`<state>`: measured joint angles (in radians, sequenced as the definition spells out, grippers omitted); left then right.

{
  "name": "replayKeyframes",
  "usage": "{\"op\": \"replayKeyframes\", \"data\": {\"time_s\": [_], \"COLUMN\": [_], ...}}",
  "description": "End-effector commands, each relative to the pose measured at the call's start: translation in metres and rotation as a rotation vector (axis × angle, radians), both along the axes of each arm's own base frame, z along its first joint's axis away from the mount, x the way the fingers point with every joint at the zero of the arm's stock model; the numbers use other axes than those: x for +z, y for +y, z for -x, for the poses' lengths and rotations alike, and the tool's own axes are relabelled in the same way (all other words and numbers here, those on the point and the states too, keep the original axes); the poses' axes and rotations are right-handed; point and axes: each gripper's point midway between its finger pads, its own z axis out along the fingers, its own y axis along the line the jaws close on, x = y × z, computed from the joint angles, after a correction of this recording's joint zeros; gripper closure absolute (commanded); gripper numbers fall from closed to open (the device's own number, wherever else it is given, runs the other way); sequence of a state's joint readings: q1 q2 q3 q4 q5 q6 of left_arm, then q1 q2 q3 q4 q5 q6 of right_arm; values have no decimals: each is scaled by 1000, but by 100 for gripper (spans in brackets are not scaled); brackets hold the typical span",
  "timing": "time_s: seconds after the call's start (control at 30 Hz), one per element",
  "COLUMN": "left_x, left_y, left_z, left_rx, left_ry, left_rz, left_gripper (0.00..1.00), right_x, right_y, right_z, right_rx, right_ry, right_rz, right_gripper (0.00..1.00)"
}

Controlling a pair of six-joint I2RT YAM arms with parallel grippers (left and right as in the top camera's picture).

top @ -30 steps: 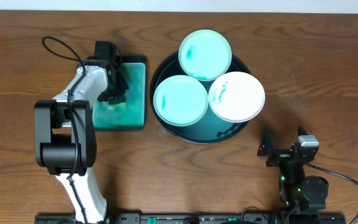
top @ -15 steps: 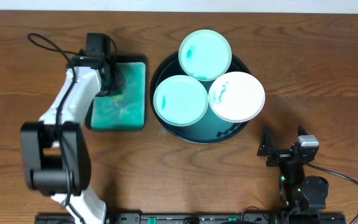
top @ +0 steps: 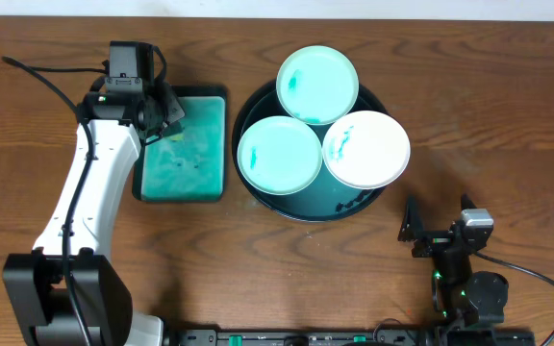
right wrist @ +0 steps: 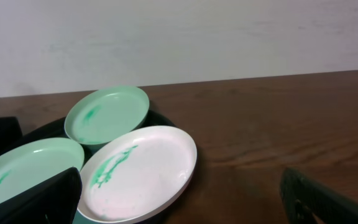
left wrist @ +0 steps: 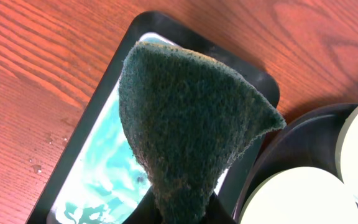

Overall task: Clean dirty plates on tray and stack at the side
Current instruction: 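Dip and rub the sponge in the soapy water with the left gripper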

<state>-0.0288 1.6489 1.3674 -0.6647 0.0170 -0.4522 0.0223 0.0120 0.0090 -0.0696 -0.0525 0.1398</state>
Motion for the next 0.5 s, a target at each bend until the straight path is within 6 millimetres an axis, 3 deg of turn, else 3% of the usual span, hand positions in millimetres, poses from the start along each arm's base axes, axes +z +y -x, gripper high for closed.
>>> {"op": "replayKeyframes", "data": {"time_s": [0.0, 0.1, 0.33, 0.4, 0.47], "left_x": [-10, -29, -112, -119, -110], "left_y": [2, 2, 2, 2, 2], "left_z": [4, 9, 12, 11, 7], "left_rx": [18, 19, 19, 18, 3], "left_ry": [25, 76, 233, 243, 222], "left_rz": [7, 3, -1, -1, -4], "left_gripper": [93, 93, 93, 93, 93], "right_x": [-1, -1, -1, -1, -1], "right_y": [-3, -3, -3, -3, -3], "right_z": [0, 0, 0, 0, 0], "right_rx": [-11, -12, -11, -11, -11], "right_ry": [-2, -2, -1, -2, -2], "right_rz": [15, 15, 14, 15, 15], "right_gripper": [1, 1, 1, 1, 1]}}
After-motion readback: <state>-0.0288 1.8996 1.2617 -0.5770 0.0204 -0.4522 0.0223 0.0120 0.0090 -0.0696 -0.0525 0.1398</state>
